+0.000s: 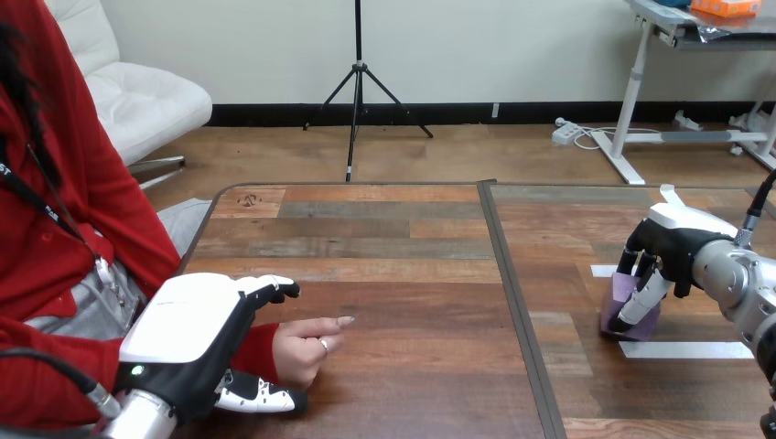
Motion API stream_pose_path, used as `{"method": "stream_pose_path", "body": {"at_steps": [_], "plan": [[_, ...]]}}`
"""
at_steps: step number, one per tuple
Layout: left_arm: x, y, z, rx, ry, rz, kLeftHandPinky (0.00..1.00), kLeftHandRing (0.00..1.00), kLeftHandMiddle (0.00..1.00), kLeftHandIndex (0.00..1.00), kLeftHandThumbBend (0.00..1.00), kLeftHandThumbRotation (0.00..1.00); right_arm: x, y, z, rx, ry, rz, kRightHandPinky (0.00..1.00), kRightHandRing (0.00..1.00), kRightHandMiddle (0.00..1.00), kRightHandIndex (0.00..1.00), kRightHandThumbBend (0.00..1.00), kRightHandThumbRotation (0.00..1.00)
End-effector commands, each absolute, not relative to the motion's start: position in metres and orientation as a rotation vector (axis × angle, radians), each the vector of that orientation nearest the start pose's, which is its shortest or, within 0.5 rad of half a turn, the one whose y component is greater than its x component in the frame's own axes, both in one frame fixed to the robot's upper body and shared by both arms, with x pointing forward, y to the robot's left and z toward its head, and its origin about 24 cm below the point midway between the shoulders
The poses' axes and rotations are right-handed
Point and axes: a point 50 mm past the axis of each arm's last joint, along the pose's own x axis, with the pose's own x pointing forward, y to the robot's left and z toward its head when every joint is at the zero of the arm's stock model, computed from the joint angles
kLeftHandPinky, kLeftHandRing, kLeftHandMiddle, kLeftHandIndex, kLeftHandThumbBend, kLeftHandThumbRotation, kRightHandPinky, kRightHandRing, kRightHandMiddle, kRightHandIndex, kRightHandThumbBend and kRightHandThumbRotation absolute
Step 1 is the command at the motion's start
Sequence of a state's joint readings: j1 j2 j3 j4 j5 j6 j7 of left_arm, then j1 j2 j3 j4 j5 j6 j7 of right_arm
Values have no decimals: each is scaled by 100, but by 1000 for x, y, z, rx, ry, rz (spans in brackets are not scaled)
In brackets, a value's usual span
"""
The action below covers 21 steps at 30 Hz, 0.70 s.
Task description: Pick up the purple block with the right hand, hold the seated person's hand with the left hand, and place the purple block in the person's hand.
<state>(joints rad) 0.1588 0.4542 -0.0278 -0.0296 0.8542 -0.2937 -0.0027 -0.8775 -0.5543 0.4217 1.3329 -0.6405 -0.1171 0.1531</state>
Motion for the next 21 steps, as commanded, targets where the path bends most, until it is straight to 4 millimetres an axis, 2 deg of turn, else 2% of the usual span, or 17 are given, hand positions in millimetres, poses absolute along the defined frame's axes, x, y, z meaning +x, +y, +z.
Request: {"method": "stream_pose_path", "body": {"at_steps": [1,14,21], "plan": [[232,205,58,1317,-189,-254,70,76,78,78,100,24,375,-278,84,-1366,456,168,49,55,56,48,79,0],[237,203,55,1373,-145,-271,71,76,77,78,100,17,375,-277,85,-1365,435,169,49,56,56,49,80,0],[239,201,55,1401,-123,-271,70,74,76,76,100,8,375,-276,86,-1367,426,173,48,55,56,49,80,0]]}}
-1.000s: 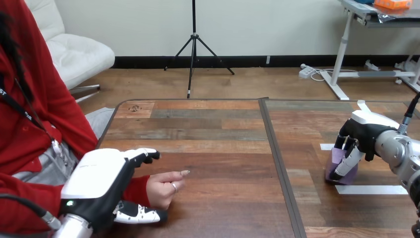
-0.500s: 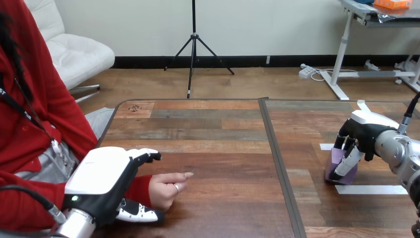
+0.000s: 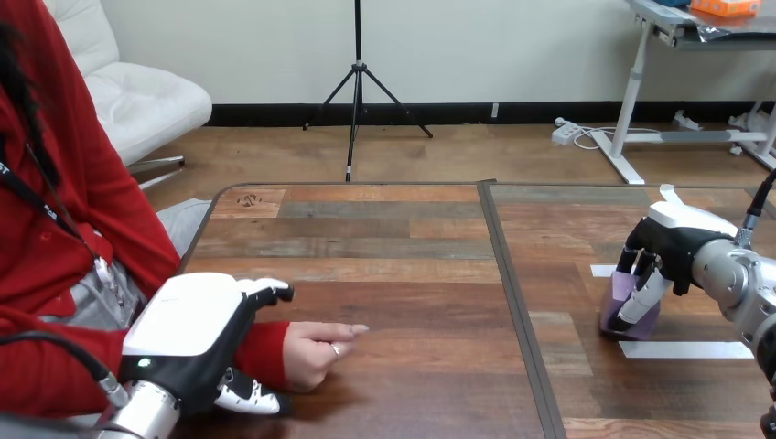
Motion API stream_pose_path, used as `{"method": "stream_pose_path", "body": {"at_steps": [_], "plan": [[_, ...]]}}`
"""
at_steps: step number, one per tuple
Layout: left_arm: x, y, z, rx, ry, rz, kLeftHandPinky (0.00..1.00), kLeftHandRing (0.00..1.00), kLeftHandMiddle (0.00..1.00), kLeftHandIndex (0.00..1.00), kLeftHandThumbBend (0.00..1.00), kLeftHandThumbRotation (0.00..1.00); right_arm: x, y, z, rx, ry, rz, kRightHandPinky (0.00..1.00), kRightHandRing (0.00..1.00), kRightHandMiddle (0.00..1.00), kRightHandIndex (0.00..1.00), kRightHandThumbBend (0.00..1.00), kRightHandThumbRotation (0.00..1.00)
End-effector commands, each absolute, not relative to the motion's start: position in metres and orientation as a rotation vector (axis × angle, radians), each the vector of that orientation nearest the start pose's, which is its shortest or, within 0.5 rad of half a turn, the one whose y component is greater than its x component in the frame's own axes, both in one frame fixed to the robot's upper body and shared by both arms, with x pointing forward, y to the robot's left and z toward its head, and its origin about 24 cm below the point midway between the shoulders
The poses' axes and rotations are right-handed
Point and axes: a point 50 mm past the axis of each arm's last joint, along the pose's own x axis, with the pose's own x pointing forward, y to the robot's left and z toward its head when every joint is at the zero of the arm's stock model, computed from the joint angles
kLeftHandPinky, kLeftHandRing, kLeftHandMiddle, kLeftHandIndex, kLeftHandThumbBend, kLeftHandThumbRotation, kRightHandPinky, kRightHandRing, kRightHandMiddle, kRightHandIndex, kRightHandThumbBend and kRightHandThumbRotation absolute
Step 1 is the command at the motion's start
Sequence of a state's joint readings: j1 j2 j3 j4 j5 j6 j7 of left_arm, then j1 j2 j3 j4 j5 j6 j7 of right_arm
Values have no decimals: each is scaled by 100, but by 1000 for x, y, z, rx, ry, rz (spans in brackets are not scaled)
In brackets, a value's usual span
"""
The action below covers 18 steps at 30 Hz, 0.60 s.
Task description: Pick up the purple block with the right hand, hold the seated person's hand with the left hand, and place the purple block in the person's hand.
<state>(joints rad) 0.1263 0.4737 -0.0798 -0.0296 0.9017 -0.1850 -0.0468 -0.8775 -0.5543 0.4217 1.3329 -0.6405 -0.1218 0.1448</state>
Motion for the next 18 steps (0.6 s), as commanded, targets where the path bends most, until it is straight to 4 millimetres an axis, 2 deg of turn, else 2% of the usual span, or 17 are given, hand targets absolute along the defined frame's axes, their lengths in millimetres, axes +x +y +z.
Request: {"method": "stream_pose_path", "body": {"at_steps": [1,6,18], "plan": [[240,201,55,1403,-120,-271,70,74,76,75,100,6,375,-276,86,-1368,425,173,48,55,56,49,80,0],[242,200,56,1420,-102,-262,68,72,74,73,100,2,376,-276,86,-1355,433,168,49,55,56,49,79,0],[247,199,57,1450,-87,-266,64,69,71,69,100,0,376,-274,86,-1359,432,170,50,57,57,49,80,0]]}}
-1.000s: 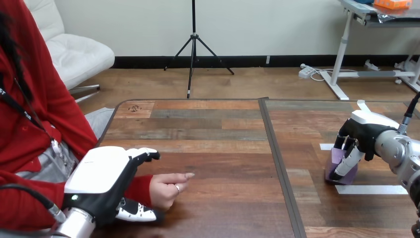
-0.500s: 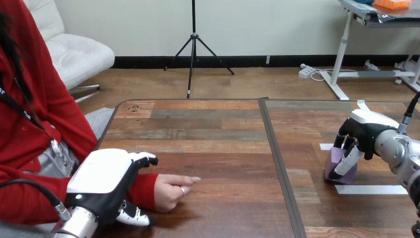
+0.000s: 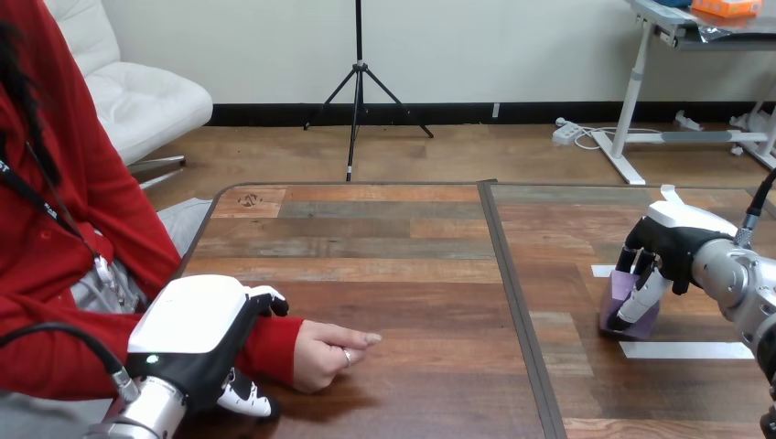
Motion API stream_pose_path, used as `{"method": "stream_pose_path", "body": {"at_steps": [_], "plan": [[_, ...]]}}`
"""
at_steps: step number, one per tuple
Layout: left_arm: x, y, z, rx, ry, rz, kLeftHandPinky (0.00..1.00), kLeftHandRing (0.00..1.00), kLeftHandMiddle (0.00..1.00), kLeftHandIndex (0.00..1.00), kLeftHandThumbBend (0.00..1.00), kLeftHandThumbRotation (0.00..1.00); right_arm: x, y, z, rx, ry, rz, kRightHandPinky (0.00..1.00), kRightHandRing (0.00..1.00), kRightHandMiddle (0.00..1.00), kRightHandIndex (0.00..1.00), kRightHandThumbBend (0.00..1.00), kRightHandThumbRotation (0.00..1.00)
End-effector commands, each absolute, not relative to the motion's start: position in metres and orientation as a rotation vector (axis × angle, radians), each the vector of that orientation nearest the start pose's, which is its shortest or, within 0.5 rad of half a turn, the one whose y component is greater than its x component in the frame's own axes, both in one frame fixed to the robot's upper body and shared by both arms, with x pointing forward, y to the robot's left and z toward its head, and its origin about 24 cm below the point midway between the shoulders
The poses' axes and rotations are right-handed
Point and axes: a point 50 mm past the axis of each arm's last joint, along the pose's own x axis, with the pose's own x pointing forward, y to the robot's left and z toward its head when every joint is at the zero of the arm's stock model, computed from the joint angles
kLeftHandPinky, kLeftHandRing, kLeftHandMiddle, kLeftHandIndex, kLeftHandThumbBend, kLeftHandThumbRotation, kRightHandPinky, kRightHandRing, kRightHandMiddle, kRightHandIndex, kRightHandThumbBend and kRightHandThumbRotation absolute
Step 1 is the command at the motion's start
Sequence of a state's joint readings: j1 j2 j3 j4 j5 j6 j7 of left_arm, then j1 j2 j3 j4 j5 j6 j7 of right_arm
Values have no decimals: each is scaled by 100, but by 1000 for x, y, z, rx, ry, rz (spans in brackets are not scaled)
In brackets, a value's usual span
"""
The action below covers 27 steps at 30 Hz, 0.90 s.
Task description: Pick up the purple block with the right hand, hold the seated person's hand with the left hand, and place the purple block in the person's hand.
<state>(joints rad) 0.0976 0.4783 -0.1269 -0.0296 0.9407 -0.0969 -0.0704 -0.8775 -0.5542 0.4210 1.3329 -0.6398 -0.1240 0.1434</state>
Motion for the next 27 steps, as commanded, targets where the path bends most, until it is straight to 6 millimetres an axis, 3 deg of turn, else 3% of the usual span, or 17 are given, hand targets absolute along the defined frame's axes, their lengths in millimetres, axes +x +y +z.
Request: {"method": "stream_pose_path", "body": {"at_steps": [1,27], "plan": [[248,199,57,1451,-85,-268,63,69,71,69,100,0,376,-274,86,-1359,432,171,51,57,57,49,80,0],[256,197,50,1482,2,-318,63,68,69,67,96,0,377,-272,87,-1340,413,169,49,55,56,49,79,0]]}}
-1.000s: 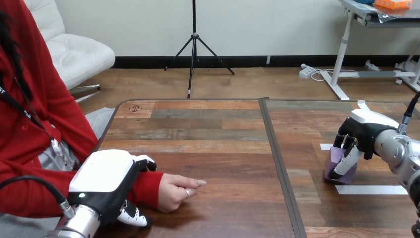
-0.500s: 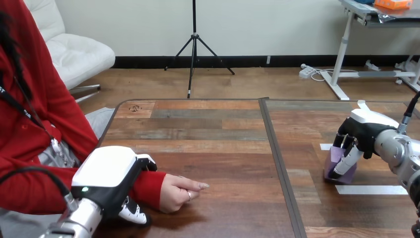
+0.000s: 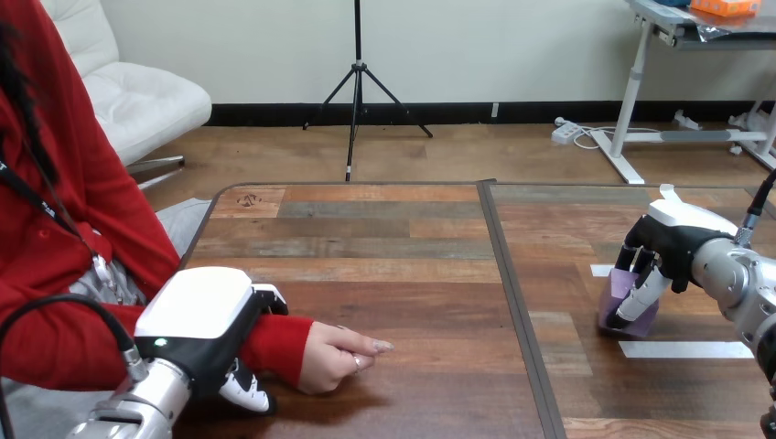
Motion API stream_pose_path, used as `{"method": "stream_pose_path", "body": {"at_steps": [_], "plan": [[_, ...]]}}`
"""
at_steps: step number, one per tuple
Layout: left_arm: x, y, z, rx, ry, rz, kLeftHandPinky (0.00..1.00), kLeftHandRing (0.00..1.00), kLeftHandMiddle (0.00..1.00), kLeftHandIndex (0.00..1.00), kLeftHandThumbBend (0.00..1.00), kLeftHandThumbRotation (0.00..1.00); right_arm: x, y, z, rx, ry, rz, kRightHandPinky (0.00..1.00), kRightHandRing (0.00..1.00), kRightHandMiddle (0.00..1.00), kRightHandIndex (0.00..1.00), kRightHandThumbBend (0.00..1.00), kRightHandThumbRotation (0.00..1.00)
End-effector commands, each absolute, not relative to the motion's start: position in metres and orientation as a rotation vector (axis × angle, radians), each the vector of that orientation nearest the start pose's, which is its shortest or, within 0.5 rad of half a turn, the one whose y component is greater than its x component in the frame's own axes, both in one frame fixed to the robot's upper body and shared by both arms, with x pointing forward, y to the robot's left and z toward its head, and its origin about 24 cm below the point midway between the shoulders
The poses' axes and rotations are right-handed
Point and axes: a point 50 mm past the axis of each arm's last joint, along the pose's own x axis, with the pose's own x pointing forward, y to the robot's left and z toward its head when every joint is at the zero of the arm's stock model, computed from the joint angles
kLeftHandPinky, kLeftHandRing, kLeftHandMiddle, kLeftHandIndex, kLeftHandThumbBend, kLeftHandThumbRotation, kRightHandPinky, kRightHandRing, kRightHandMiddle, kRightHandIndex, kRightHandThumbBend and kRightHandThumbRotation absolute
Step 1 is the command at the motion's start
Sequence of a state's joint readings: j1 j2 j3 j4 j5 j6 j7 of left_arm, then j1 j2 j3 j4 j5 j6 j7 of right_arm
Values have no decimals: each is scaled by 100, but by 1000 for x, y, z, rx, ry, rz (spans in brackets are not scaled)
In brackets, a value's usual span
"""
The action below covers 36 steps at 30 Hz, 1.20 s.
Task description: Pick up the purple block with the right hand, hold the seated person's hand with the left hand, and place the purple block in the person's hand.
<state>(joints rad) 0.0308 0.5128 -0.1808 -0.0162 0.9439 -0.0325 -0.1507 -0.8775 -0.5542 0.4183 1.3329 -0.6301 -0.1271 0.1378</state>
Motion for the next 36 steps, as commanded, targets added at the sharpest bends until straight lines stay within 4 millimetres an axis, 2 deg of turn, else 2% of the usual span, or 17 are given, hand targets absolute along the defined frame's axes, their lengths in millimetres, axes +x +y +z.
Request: {"method": "stream_pose_path", "body": {"at_steps": [1,11,21,29,36], "plan": [[256,197,50,1482,4,-317,62,68,69,67,95,0,377,-272,87,-1339,413,168,49,55,56,49,79,0],[257,194,44,1489,13,-311,51,60,63,61,90,0,377,-272,87,-1347,415,170,50,56,57,48,79,0],[258,192,35,1501,23,-326,41,49,53,54,86,0,377,-272,87,-1339,408,173,49,55,56,48,80,0],[258,191,28,1498,28,-352,38,45,49,51,82,0,377,-272,86,-1332,405,173,49,55,56,48,80,0],[259,191,23,1472,55,-379,37,44,48,50,71,0,377,-271,86,-1340,403,179,48,55,56,48,80,0]]}}
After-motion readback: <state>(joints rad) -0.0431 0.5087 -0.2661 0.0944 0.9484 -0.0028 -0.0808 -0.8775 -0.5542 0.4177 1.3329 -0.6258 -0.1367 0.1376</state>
